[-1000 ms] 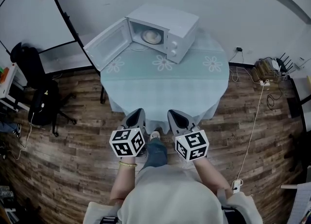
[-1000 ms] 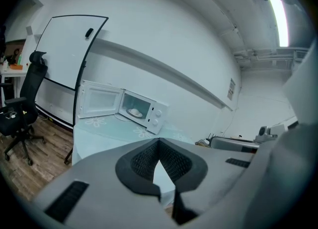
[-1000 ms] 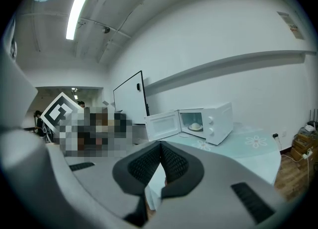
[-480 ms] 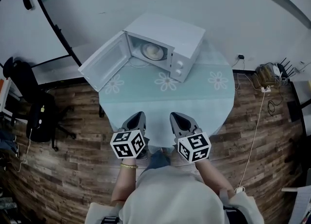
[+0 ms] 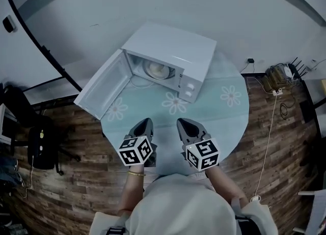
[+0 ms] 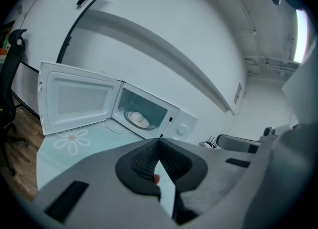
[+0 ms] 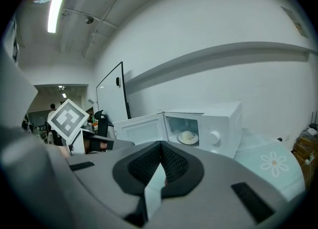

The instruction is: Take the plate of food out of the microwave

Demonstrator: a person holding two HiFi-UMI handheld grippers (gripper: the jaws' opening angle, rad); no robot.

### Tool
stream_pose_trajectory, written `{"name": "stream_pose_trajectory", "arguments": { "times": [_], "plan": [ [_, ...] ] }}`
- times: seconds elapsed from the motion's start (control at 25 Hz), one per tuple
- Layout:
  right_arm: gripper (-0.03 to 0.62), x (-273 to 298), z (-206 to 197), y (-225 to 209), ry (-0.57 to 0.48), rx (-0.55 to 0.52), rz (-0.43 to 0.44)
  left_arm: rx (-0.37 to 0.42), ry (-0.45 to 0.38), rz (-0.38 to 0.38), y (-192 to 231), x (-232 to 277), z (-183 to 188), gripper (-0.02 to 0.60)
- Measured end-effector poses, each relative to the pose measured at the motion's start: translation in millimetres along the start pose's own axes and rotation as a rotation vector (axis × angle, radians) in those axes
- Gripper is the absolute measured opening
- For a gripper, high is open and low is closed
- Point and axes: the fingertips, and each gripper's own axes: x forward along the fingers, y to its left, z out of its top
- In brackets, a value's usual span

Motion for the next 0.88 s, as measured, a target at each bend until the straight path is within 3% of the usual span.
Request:
{"name": "stream_pose_trajectory", "arguments": {
  "times": [0.2, 0.4, 0.68, 0.88],
  "plan": [
    [0.006, 33, 2, -16, 0.009, 0.016, -0.019, -0.012, 0.029, -0.01, 18, 38, 8, 0.012],
    [0.006, 54, -1, -29, 0.024, 0.033, -0.035, -0.072, 0.047, -0.028, 31, 70, 8, 0.012],
    [0.006, 69, -2, -35, 0.033, 0.051, -0.041, -0.227, 0.043, -0.064, 42, 111, 6, 0.012],
    [0.006, 74, -4, -41, 0.048, 0.046, -0.042, -0.402, 0.037, -0.089, 49, 144, 4, 0.012]
  ]
}}
